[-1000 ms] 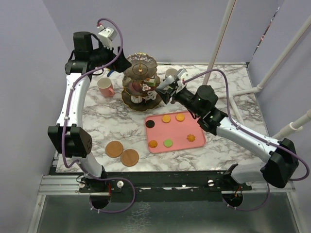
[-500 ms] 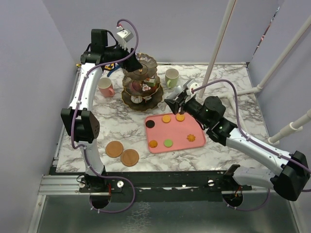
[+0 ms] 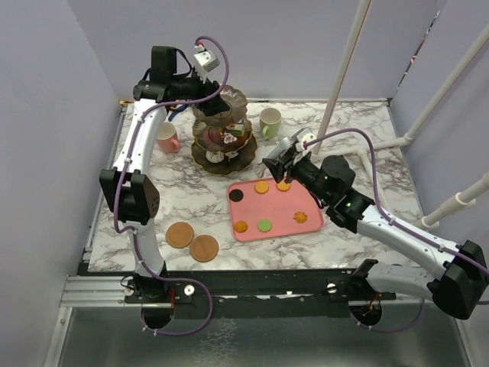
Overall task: Serve the afternoon tea
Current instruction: Adjust the desert table at the center of the board.
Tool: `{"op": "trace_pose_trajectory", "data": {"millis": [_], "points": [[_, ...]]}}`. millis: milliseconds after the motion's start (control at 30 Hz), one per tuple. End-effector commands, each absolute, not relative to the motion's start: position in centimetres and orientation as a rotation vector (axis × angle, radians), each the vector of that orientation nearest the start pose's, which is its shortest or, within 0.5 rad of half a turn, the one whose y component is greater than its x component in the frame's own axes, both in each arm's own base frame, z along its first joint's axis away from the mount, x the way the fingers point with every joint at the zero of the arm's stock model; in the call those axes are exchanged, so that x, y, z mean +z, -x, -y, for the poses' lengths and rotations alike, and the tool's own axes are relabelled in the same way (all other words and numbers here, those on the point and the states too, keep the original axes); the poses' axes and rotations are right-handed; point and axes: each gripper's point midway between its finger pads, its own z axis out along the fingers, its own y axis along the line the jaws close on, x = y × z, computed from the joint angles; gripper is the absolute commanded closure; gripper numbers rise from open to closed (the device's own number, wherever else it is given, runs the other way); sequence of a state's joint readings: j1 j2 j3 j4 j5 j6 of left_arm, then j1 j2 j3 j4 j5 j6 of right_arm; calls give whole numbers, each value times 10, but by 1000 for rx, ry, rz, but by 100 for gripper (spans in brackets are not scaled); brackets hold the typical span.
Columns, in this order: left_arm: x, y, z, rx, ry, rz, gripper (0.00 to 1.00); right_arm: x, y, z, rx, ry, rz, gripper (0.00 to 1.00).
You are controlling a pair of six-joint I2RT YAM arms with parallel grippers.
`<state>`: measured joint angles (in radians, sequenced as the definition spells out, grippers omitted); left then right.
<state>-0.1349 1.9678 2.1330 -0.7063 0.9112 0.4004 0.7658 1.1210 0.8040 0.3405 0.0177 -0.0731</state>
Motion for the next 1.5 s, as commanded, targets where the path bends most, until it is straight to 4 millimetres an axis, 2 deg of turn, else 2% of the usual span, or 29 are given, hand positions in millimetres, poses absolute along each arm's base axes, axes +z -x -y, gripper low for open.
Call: {"op": "trace_pose_trajectory", "data": {"millis": [0, 133, 233, 267, 367, 400, 600, 767, 967, 1067, 1300, 1467], "points": [[306, -480, 198, -822, -1065, -1676, 25, 307, -297, -266, 514, 571, -1430, 49], [294, -485, 198, -833, -1062, -1696, 30, 308, -296, -262, 504, 561, -1433, 49], [289, -489, 198, -843, -1049, -1709, 41, 306, -296, -261, 502, 556, -1439, 50], [288, -490, 198, -847, -1041, -1712, 47, 304, -296, -261, 501, 555, -1442, 50], [288, -495, 198, -853, -1022, -1714, 74, 301, -297, -261, 498, 553, -1450, 51], [288, -496, 197, -857, -1012, -1716, 80, 301, -297, -260, 497, 550, -1451, 51], [289, -496, 200, -902, -973, -1728, 84, 297, -298, -260, 492, 547, -1460, 51], [289, -495, 202, -856, -904, -1765, 100, 292, -299, -257, 477, 544, -1470, 52], [309, -501, 186, -687, -623, -1726, 100, 284, -300, -252, 449, 542, -1482, 53], [318, -499, 181, -604, -549, -1693, 100, 280, -300, -250, 439, 542, -1485, 53], [335, -499, 181, -492, -364, -1660, 100, 267, -300, -247, 417, 544, -1506, 53], [336, -505, 183, -418, -239, -1660, 100, 259, -299, -243, 404, 546, -1520, 53]]}}
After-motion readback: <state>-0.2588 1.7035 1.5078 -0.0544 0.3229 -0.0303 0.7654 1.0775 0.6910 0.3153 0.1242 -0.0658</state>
